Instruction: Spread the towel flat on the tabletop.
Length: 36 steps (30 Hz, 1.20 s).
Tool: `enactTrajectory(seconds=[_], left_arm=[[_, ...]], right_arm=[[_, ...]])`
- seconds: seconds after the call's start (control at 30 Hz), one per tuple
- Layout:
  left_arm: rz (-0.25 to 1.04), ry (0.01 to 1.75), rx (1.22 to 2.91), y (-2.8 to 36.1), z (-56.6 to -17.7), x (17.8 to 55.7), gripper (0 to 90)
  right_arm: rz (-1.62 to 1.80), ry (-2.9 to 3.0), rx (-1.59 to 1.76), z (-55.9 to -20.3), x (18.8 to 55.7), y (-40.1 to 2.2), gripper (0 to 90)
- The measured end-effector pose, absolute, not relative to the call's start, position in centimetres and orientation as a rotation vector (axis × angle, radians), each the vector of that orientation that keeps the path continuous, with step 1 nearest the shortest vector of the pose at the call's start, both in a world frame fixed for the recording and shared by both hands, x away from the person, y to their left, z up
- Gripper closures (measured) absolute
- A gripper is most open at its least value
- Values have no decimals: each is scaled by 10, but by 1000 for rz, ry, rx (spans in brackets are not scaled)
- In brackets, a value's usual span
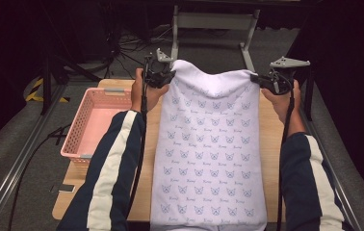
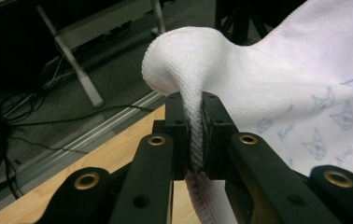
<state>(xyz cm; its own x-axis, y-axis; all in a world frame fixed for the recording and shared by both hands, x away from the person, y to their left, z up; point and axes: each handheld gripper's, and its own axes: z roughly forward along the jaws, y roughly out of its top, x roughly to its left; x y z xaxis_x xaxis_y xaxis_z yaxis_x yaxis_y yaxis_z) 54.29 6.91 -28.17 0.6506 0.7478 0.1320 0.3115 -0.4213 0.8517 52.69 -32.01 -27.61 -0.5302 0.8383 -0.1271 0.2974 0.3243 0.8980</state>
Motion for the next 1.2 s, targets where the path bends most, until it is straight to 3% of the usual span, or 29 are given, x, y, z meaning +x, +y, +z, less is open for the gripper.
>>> enactTrajectory(seconds=[0.43, 0.87, 1.2], left_arm=[[517, 500, 2108, 73, -307, 440, 831], [308, 433, 2217, 95, -390, 365, 832], [207, 367, 2431, 99, -442, 335, 830]], right_arm=[[1323, 2212, 711, -308, 431, -316, 866], [1242, 2495, 511, -369, 343, -316, 864], [1076, 2759, 482, -420, 312, -322, 859]])
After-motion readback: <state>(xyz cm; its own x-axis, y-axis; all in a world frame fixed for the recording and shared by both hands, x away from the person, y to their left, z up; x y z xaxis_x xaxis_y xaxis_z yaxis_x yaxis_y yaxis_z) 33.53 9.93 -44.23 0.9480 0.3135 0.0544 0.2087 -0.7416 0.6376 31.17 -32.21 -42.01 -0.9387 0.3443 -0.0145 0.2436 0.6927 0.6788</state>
